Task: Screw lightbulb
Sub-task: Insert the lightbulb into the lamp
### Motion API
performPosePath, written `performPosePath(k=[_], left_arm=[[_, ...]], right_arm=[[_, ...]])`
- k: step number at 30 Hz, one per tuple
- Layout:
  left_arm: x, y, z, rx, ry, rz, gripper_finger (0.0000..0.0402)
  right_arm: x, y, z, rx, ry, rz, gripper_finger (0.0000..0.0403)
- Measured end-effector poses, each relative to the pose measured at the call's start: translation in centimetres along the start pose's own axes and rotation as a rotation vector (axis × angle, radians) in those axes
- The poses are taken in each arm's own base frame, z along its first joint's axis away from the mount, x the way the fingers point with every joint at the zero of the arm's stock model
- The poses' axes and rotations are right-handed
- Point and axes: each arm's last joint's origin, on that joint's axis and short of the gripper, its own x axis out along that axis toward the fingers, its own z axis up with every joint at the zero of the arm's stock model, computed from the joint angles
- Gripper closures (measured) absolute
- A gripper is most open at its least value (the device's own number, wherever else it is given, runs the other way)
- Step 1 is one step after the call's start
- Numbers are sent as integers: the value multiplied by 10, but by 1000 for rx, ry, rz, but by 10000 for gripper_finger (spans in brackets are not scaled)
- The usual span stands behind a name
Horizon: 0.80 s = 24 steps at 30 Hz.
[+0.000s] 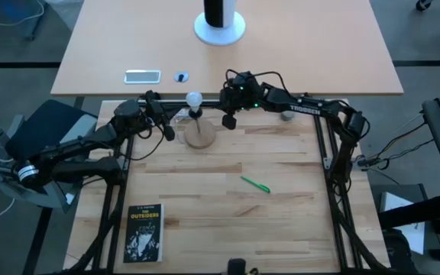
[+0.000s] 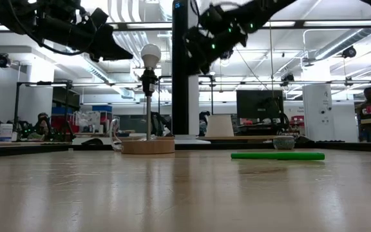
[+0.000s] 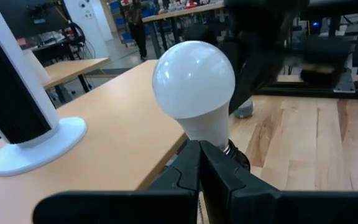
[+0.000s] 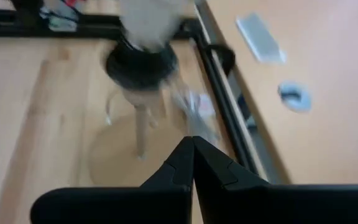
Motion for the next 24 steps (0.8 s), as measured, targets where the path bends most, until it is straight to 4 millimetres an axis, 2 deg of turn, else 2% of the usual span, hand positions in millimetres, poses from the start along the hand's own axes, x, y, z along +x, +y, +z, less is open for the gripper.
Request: performPosePath(k=[7,10,13,17,24], left_arm=[[-1,0,1,0,-9,2,401],[-2,0,2,0,-17,3,401],[-2,1,3,0,-25,5,401],[-1,1,6,-7,-57,11,401],[6,3,7,-7,-92,52,401]], right_arm=[[41,2,-62,136,98,53,403],[58,5,-81,185,122,97,403],[69,6,-89,207,128,110,403],[62,0,-81,203,101,87,403],[26,-17,-29,110,-159,-8,403]])
